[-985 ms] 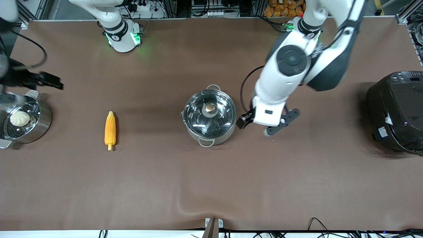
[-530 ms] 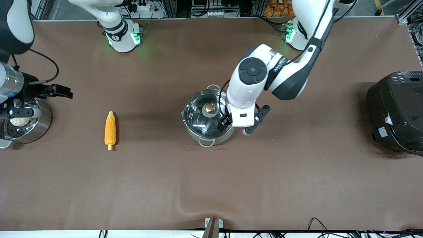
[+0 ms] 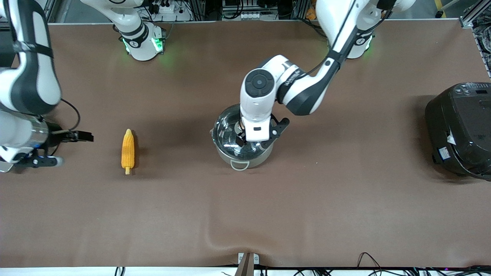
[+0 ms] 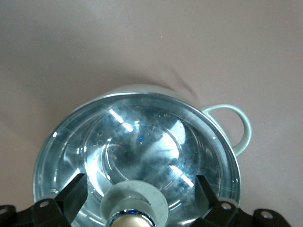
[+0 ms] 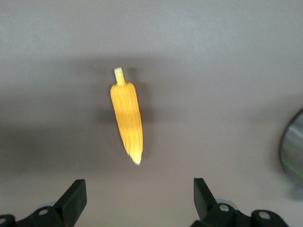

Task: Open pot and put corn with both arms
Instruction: 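Grasp the lid knob with the left gripper while the right gripper grasps the corn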

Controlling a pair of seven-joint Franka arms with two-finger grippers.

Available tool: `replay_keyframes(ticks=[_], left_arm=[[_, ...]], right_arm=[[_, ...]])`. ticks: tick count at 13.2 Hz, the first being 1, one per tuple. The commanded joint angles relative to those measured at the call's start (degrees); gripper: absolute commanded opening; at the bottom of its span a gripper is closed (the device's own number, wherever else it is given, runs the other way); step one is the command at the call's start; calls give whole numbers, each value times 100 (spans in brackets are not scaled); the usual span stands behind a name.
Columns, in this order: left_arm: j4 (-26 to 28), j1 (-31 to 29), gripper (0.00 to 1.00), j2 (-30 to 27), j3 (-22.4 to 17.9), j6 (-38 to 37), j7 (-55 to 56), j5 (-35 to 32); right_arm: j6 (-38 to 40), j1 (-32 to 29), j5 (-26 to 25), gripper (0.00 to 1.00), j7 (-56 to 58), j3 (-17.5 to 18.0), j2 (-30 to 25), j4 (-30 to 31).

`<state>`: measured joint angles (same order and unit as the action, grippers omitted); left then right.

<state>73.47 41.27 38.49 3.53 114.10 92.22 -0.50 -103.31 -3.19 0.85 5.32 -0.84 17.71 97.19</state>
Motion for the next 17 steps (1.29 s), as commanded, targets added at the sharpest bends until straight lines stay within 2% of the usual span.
replay_keyframes(ticks=[1,2,4,11,12,14,17], left_arm=[[-184,161,100,133,-124,234,234,-38],[-184,197,100,168,-124,270,244,-38],[-149,285,100,185,-124,271,313,-20],[-61,417,100,133,-107,130,384,6],[-61,443,94,124,-107,113,393,6],[-52,443,90,124,-107,-19,419,6],[-52,399,90,89,-107,-72,402,-11]], right_arm=[[-1011,90,12,100,57,40,-163,904],[-1468,134,12,100,57,40,-93,1177],[-2050,221,12,100,66,40,327,1338],[-2746,424,-58,100,75,31,883,1408],[-2842,424,-58,100,75,31,918,1452],[-3114,424,-67,100,75,31,997,1601],[-3632,424,-67,100,75,31,1129,1847]])
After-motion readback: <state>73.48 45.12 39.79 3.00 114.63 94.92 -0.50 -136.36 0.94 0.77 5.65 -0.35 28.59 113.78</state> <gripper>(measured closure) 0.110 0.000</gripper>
